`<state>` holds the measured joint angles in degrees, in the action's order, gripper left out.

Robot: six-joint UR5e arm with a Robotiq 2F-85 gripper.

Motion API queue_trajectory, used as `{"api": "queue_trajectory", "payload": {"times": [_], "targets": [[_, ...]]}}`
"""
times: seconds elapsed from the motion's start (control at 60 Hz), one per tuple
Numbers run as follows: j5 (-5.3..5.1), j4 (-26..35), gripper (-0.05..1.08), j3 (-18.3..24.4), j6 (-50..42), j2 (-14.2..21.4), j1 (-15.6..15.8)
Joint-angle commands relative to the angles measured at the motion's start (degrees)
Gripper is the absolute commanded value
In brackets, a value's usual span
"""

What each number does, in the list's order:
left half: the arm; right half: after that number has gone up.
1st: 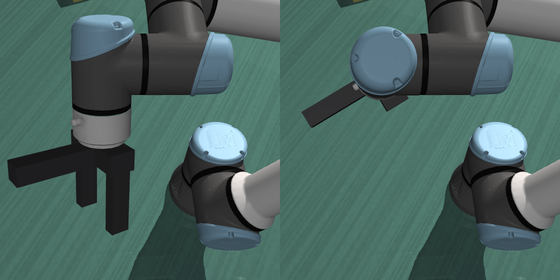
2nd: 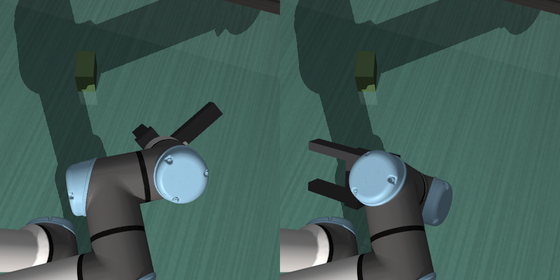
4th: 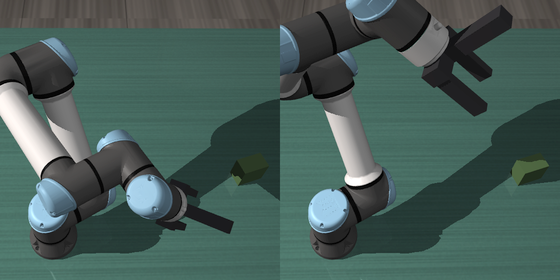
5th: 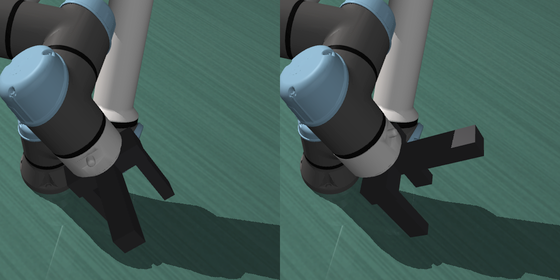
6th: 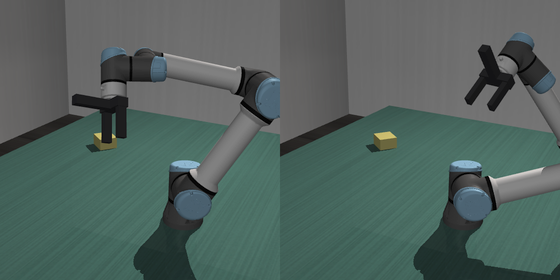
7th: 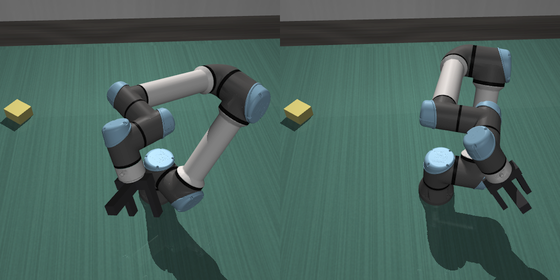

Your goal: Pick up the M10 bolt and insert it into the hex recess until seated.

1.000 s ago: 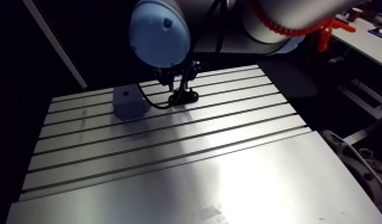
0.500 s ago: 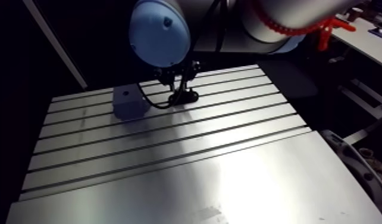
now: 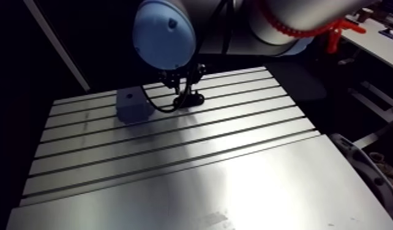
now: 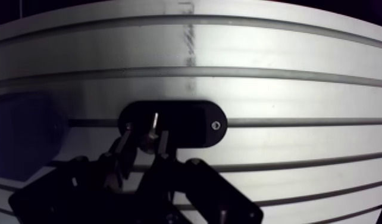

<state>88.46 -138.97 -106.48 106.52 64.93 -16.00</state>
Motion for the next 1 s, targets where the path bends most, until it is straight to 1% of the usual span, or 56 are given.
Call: {"api": "queue_trajectory", "payload": {"times": [0.017,1.0], "targets": [[0.08,0.1,0.66,0.0,0.0,0.1,0.0],[0.08,0.1,0.71,0.2,0.1,-0.1,0.0]]}}
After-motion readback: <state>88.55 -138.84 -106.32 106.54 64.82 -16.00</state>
